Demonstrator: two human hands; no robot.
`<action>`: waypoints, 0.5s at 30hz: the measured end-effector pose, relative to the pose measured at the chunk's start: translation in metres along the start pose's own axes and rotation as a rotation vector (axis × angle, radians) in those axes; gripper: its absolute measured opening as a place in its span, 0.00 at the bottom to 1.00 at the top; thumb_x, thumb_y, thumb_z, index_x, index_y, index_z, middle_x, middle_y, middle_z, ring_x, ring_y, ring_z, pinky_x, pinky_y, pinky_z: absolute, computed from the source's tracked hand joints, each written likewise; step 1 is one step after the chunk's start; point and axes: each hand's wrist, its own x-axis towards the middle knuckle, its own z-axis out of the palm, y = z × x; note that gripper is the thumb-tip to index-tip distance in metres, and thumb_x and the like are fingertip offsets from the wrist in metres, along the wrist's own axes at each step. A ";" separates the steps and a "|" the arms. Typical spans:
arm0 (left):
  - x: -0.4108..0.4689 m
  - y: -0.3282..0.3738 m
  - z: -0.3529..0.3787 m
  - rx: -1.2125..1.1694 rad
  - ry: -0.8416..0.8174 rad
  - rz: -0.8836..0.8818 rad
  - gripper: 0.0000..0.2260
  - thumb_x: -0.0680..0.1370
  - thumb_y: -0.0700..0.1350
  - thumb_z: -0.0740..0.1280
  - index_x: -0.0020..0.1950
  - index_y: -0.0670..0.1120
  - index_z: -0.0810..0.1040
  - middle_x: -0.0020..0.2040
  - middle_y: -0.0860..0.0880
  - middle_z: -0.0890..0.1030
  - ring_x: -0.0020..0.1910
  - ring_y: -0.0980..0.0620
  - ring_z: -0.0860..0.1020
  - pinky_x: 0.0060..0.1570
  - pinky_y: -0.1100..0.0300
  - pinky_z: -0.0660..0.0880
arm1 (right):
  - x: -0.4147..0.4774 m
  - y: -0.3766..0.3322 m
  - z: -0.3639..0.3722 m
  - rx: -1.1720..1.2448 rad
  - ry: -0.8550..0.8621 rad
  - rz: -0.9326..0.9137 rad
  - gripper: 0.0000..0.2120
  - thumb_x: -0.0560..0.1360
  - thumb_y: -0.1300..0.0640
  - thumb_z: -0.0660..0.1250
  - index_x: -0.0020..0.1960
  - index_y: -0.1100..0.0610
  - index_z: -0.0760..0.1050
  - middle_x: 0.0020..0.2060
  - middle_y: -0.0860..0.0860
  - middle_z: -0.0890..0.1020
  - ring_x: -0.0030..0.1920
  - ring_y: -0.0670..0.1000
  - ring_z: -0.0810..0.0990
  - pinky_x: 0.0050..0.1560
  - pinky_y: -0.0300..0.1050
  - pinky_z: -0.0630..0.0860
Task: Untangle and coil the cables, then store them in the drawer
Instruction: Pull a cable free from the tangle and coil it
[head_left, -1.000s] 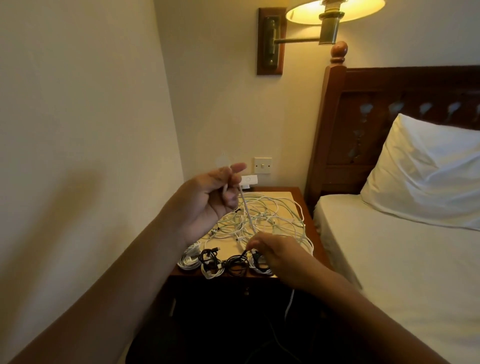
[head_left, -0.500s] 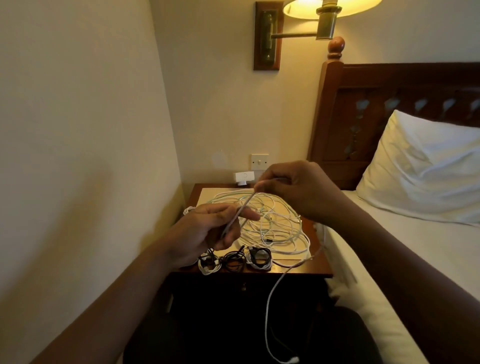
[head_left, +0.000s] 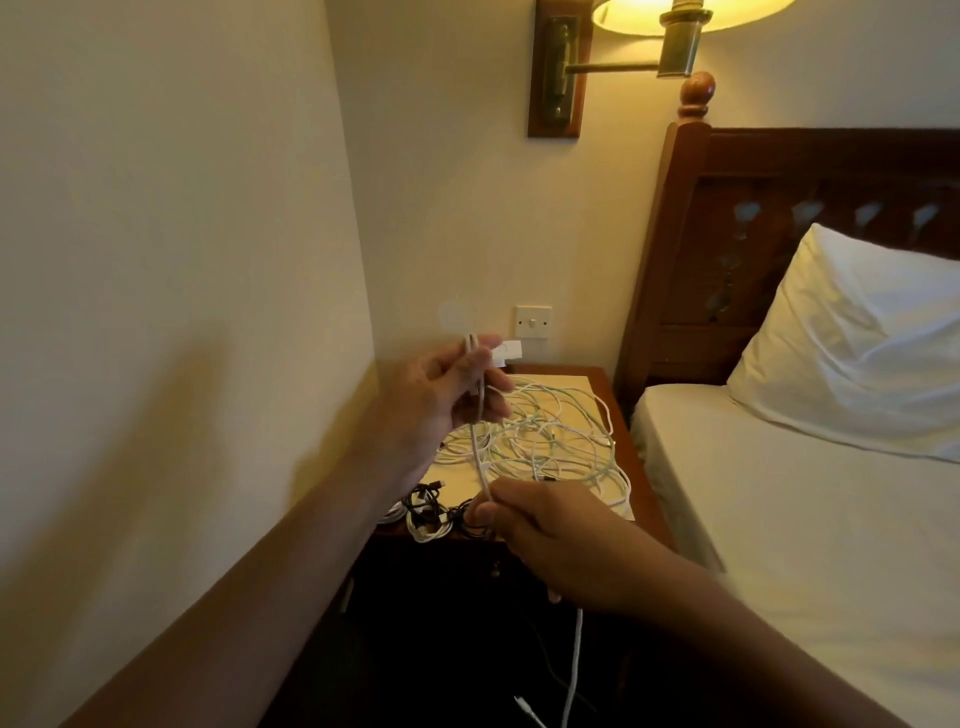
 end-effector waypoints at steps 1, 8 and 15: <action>-0.001 -0.005 0.000 0.201 0.017 0.029 0.13 0.85 0.44 0.62 0.68 0.44 0.77 0.42 0.46 0.85 0.38 0.49 0.83 0.43 0.57 0.82 | 0.000 -0.010 -0.008 -0.076 -0.004 -0.007 0.10 0.85 0.47 0.59 0.53 0.48 0.77 0.39 0.47 0.80 0.38 0.47 0.79 0.39 0.41 0.73; -0.020 -0.007 -0.008 0.384 -0.386 -0.145 0.18 0.85 0.54 0.56 0.54 0.48 0.84 0.33 0.46 0.77 0.28 0.51 0.71 0.34 0.59 0.71 | 0.019 -0.014 -0.090 -0.176 0.256 -0.073 0.09 0.75 0.44 0.72 0.44 0.48 0.85 0.31 0.52 0.82 0.27 0.46 0.71 0.31 0.39 0.68; -0.020 0.012 -0.021 -0.151 -0.358 -0.200 0.17 0.83 0.51 0.61 0.51 0.41 0.83 0.29 0.51 0.64 0.24 0.57 0.62 0.27 0.65 0.62 | 0.024 0.043 -0.079 0.043 0.392 -0.041 0.13 0.78 0.40 0.64 0.49 0.45 0.85 0.34 0.39 0.81 0.33 0.41 0.76 0.36 0.37 0.71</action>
